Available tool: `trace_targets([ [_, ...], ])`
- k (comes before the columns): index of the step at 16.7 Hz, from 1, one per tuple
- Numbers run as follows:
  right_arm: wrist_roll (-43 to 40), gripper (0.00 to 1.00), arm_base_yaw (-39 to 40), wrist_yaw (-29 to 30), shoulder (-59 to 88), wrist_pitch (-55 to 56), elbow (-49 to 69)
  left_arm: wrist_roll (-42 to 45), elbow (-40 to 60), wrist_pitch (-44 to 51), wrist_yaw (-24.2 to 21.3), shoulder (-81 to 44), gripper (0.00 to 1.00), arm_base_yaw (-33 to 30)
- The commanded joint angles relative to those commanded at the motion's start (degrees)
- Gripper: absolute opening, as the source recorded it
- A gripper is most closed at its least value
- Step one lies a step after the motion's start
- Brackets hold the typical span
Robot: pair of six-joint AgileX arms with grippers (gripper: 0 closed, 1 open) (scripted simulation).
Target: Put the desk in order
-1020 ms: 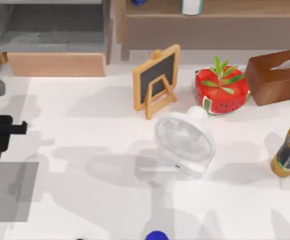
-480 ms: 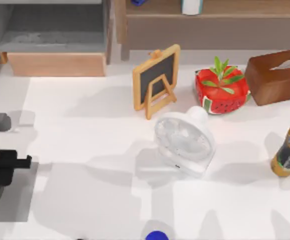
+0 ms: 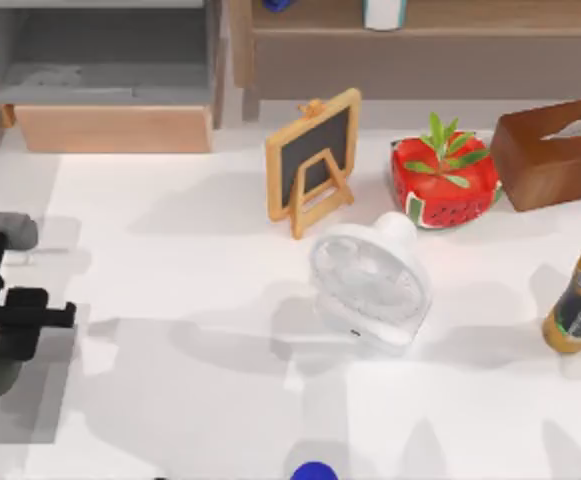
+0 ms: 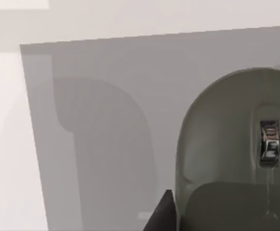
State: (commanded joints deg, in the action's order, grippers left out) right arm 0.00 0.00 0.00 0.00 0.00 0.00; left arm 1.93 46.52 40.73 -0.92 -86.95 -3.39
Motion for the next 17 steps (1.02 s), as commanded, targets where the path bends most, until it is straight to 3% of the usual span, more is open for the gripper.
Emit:
trace_targets([
  [9, 0.0, 1.0, 0.0, 0.0, 0.0, 0.0, 0.0, 2.5, 3.26, -3.55, -2.74, 1.65, 0.0, -5.07],
  [17, 0.0, 1.0, 0.0, 0.0, 0.0, 0.0, 0.0, 1.27, 3.48, -3.36, -1.26, 2.88, 0.0, -2.94],
])
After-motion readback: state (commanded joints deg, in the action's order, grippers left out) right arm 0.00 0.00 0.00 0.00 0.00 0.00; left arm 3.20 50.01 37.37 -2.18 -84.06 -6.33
